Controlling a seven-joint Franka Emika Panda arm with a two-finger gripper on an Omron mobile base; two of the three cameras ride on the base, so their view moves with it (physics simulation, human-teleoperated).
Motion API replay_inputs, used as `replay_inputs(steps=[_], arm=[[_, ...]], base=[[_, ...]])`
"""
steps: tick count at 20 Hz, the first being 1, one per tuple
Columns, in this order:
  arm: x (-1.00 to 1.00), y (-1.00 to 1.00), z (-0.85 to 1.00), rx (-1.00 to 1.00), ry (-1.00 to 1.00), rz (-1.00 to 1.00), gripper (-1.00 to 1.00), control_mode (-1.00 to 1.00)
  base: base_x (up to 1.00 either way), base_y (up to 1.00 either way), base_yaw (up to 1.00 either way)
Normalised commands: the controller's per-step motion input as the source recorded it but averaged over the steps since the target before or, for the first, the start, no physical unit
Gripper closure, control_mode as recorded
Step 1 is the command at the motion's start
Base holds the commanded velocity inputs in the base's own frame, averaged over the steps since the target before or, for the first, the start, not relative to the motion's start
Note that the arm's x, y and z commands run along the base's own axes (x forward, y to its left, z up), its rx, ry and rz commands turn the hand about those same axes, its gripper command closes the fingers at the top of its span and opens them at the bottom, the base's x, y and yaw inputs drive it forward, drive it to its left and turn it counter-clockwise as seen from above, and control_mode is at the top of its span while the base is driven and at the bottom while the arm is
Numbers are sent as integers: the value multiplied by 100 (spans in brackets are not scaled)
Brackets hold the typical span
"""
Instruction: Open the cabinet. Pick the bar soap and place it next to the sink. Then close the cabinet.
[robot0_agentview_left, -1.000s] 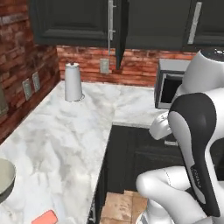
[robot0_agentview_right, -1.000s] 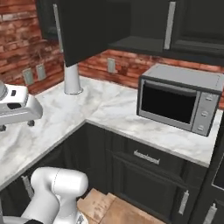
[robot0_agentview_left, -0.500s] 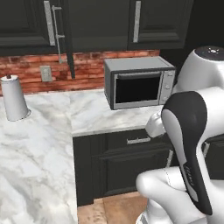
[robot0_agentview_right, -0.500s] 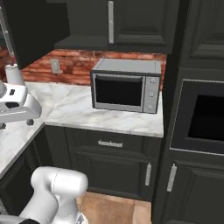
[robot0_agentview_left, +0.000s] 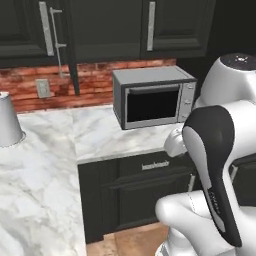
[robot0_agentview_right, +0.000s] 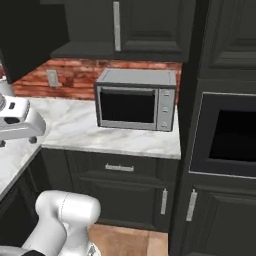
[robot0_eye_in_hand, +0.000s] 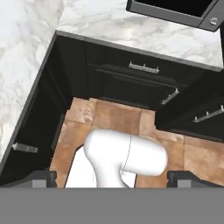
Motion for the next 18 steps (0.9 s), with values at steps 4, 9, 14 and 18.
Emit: replay_inputs(steps=[4,9,14,18], arm=[[0,0,0,0,0,0,-100,100],[0,0,0,0,0,0,-100,100],[0,0,0,0,0,0,-100,100],[0,0,0,0,0,0,-100,100]], base=[[37,0,-36],[26,0,-37],[34,42,-6],[7,32,14]])
